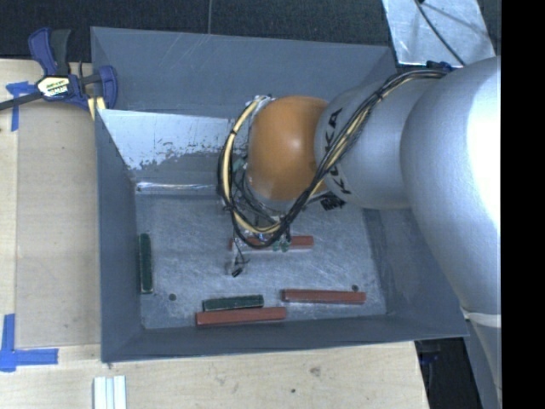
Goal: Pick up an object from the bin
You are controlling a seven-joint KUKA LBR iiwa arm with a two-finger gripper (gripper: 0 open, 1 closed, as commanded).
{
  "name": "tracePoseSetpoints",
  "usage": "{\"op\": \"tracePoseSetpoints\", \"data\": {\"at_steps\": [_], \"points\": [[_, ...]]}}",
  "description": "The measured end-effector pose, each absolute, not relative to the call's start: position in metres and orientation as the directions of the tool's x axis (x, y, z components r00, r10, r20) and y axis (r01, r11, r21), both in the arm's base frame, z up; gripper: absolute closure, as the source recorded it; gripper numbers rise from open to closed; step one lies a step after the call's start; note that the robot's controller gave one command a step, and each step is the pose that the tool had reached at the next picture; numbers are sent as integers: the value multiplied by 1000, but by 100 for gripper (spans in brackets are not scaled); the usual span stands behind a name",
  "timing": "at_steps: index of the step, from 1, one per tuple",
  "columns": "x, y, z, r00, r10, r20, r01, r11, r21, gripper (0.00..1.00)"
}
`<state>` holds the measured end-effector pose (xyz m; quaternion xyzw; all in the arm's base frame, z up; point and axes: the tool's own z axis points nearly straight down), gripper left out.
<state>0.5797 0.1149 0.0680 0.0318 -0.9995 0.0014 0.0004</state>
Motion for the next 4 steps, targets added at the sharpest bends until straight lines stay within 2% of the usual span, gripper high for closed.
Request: {"op": "tracePoseSetpoints", "data": {"at_steps": [1,2,3,4], "points": [[572,124,70,-958,-287,1,-287,958,0,0],[555,37,91,-952,-307,-1,-307,952,-5,0],[554,42,90,-950,-312,-1,-312,950,0,100],[554,42,90,-950,-311,0,-311,950,0,0]]}}
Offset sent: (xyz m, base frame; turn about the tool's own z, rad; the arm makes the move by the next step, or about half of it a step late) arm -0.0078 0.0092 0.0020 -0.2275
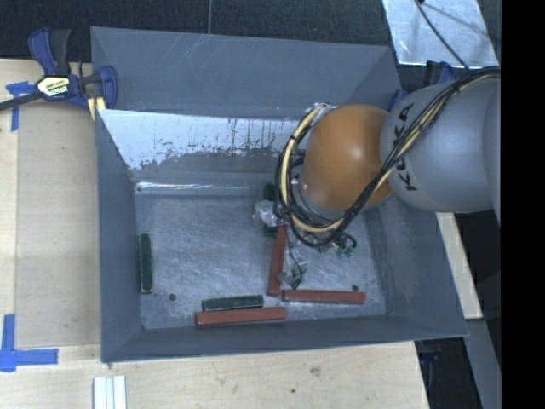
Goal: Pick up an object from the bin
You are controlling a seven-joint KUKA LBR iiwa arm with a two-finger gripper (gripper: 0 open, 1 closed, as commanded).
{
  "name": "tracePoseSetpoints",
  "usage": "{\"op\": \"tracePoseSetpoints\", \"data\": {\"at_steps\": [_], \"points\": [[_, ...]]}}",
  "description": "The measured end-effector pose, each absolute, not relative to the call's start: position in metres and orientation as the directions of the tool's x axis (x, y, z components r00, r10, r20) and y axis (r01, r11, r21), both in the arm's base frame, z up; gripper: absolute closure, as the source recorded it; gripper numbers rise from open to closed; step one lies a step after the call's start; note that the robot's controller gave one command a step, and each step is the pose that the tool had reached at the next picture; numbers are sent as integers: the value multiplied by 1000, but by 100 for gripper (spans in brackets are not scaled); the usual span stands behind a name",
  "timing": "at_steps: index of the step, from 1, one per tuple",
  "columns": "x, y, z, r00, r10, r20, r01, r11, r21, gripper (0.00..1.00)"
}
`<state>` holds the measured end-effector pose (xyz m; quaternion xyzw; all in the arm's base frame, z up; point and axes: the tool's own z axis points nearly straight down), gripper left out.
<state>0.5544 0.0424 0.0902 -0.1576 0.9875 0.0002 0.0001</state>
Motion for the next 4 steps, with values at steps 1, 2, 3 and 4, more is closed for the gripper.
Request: {"op": "tracePoseSetpoints", "data": {"at_steps": [1,2,3,4], "points": [[524,-8,70,-815,-579,-1,-579,815,-1,0],[527,-6,72,-816,-578,-7,-578,816,-3,100],[531,-2,199,-778,-629,-10,-629,778,-7,100],[520,20,258,-744,-668,-8,-668,744,-6,100]]}}
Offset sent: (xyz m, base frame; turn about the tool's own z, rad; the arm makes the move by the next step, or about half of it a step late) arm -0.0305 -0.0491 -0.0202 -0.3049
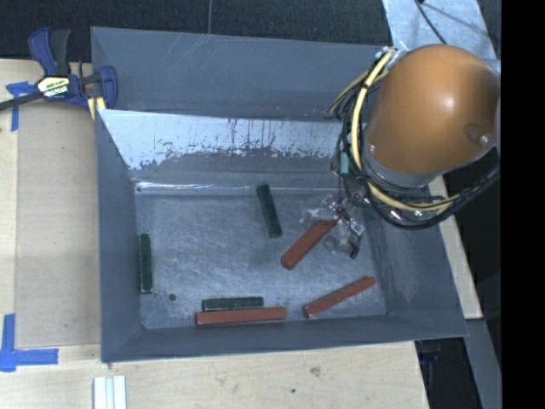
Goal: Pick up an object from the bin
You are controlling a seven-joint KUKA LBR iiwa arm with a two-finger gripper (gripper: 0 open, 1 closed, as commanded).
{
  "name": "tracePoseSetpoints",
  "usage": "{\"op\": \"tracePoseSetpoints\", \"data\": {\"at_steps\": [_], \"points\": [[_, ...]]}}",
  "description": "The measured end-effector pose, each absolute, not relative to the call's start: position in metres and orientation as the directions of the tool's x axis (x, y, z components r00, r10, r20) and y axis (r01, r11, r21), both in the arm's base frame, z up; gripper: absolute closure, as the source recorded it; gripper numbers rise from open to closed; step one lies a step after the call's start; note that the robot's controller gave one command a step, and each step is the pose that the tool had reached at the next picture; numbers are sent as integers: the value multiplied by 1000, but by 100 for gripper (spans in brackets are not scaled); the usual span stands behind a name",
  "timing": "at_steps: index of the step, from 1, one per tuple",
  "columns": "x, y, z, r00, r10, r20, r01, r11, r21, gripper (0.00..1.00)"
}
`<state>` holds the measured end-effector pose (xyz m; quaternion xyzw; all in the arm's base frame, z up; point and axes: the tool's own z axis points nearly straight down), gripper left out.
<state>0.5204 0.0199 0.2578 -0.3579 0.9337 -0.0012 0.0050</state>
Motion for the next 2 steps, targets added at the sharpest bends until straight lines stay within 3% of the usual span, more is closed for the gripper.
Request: {"op": "tracePoseSetpoints", "data": {"at_steps": [1,2], "points": [[525,19,257,-583,-812,-8,-812,583,-6,100],[546,-4,232,-489,-872,-6,-872,489,-6,100]]}}
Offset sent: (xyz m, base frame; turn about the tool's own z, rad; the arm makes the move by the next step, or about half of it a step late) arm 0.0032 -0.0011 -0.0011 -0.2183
